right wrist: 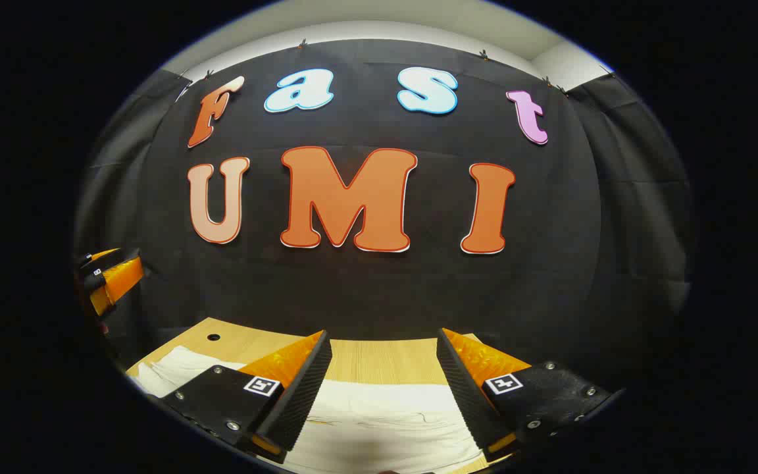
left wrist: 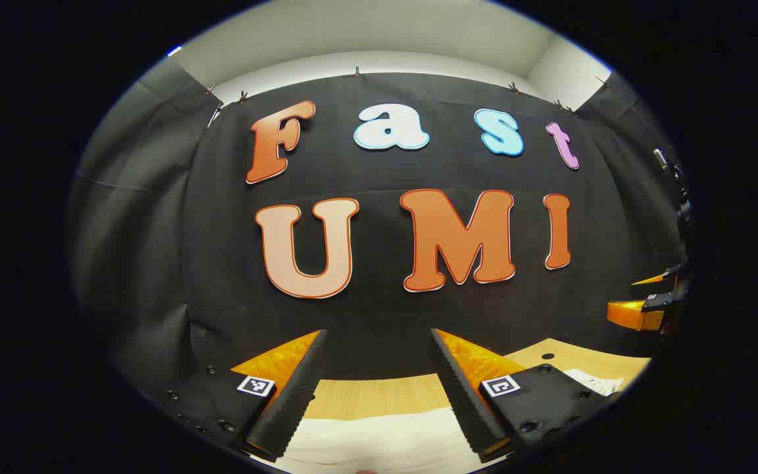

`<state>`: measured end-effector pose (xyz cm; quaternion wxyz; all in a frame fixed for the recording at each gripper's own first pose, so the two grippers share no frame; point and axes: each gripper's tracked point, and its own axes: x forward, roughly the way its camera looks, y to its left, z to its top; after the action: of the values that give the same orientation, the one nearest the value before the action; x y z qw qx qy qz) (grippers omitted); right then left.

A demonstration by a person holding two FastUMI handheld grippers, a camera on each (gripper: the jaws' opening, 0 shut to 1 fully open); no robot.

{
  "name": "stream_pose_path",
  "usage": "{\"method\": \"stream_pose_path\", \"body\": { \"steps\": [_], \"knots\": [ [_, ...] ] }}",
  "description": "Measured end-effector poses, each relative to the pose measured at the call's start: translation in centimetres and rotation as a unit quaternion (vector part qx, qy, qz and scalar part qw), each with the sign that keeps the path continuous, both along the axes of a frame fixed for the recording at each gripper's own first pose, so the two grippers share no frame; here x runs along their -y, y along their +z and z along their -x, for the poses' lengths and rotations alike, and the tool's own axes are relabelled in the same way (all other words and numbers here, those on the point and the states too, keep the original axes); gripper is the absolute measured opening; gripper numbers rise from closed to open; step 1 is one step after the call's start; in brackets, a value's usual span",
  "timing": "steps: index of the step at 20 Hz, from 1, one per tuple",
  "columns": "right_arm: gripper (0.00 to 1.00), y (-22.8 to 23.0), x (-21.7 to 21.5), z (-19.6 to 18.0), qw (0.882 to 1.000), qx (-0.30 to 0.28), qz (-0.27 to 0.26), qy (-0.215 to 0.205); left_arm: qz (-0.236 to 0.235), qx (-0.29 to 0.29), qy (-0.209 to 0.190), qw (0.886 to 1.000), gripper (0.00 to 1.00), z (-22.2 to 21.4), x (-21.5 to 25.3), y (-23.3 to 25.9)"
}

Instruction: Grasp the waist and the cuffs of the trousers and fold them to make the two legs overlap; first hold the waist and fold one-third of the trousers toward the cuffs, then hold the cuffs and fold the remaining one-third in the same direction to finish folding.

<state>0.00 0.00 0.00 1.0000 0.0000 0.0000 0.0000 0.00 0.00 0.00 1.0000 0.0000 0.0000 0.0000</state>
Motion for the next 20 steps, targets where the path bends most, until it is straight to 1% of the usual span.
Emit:
{"method": "stream_pose_path", "body": {
  "steps": [9, 15, 17, 20],
  "knots": [
    [0.98, -0.8, -0.5, 0.8, 1.000, -0.009, -0.006, 0.001, -0.015, -0.001, 0.000, 1.000, 0.99, 1.2, -0.3, -0.2],
    [0.98, -2.1, -0.2, 2.3, 0.999, -0.031, -0.003, -0.020, 0.001, -0.026, -0.005, 1.000, 0.99, 2.3, -1.8, -2.1],
    [0.98, -3.4, 0.5, 2.9, 0.998, -0.051, -0.020, -0.032, 0.008, -0.040, -0.008, 0.999, 0.99, 2.8, -2.2, -3.4],
    [0.98, -5.2, 1.9, 3.4, 0.995, -0.079, -0.047, -0.045, 0.001, -0.068, 0.002, 0.998, 0.99, 3.4, -3.4, -5.6]
  ]
}}
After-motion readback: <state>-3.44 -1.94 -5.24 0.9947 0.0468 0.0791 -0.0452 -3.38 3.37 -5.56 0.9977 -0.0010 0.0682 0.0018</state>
